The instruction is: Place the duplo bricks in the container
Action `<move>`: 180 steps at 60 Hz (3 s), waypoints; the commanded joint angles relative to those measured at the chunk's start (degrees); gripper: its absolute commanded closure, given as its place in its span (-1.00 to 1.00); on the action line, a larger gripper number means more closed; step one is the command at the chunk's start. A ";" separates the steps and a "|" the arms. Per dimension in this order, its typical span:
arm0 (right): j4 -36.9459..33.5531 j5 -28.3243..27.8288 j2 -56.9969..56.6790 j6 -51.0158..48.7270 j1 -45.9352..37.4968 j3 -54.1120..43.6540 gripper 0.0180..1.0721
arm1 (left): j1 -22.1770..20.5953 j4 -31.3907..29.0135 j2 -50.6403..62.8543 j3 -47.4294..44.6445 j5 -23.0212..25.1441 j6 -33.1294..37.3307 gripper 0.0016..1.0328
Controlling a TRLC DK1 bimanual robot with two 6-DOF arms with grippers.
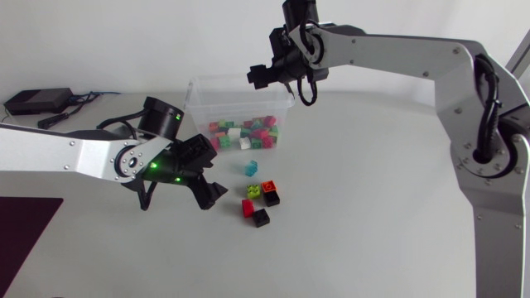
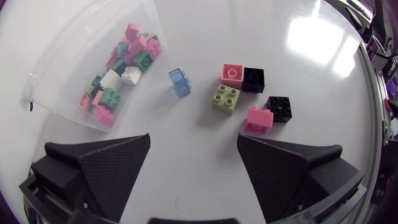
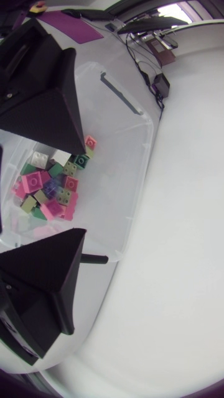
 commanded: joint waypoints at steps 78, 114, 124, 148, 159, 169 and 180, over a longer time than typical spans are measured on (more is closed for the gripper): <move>-4.44 -2.99 -39.47 -3.33 4.25 -45.23 -0.91 | -8.96 -8.28 15.82 10.78 2.49 6.40 -0.66; -11.91 -5.28 -41.84 0.19 11.81 -51.47 -0.90 | -8.78 -10.74 18.10 12.45 4.60 5.17 0.61; -16.31 -7.91 -38.15 0.80 10.76 -51.04 -0.90 | -8.17 -12.94 17.66 12.09 5.66 5.34 0.62; -25.01 -9.06 -26.11 3.26 14.45 -44.27 -0.90 | -2.37 -15.22 6.77 8.14 7.24 4.73 0.62; -26.41 -8.88 -20.48 4.05 16.64 -41.10 -0.90 | 0.36 -15.22 1.76 7.35 8.82 2.09 0.62; -29.31 -7.83 -15.56 4.05 17.35 -36.97 -0.90 | 2.55 -14.87 -1.32 7.88 9.88 -0.46 0.62; -32.04 -5.81 -9.67 4.49 17.88 -31.08 -0.84 | 5.37 -13.64 -2.90 10.07 10.31 -3.97 0.62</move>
